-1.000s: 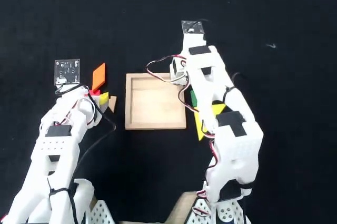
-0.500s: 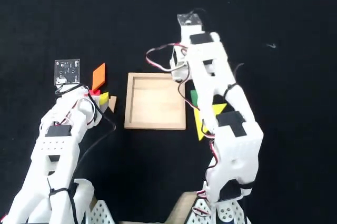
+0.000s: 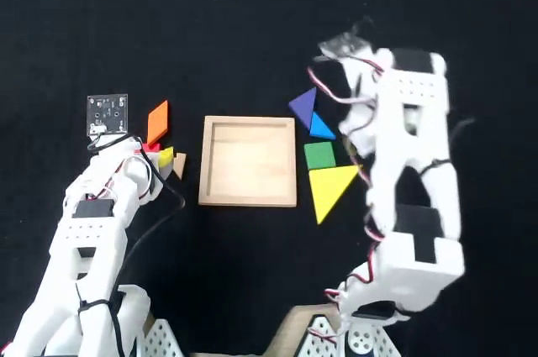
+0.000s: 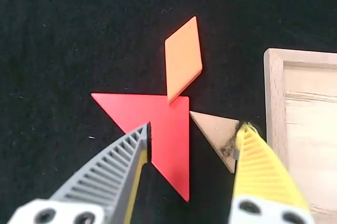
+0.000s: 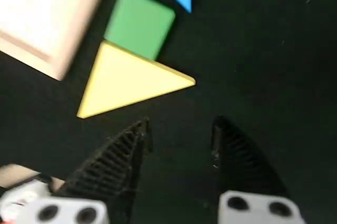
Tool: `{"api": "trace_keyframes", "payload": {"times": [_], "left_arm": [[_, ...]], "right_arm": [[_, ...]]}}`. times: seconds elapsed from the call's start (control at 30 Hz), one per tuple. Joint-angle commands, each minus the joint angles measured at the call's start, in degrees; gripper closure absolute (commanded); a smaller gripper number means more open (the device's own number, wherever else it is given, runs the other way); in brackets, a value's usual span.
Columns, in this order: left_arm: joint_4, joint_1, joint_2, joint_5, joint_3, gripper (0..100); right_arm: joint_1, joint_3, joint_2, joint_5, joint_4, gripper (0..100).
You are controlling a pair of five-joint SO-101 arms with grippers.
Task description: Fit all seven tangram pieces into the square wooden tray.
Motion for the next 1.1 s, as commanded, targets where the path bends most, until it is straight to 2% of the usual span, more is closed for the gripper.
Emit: {"api": "trace_keyframes", "payload": {"times": [0.0, 0.07, 0.17, 0.27, 0.63, 0.87, 1.07], "left_arm": [[-1.05, 0.13, -1.32, 0.70, -0.75, 74], [-1.05, 0.13, -1.32, 0.70, -0.75, 74], [-1.05, 0.13, -1.32, 0.70, -0.75, 74], [-1.14, 0.13, -1.32, 0.70, -0.75, 74], [-3.43, 0.13, -0.79, 0.62, -0.22, 74], [-3.43, 0.13, -0.70, 0.62, -0.13, 74], [-3.43, 0.13, -0.79, 0.62, -0.13, 74]], "right_arm": [[4.04, 9.36, -3.21, 1.85, -17.85, 81.7], [4.13, 14.02, -3.21, 1.76, -26.73, 87.1], [3.60, 17.36, -3.21, 1.67, -34.11, 97.4], [2.81, 18.68, -3.21, 1.67, -36.57, 96.9], [-3.08, 18.59, -0.40, -0.26, -36.75, 95.6], [-2.64, 17.01, 3.12, 0.26, -33.49, 95.6], [-2.11, 17.27, 3.38, 10.81, -26.55, 95.6]]}}
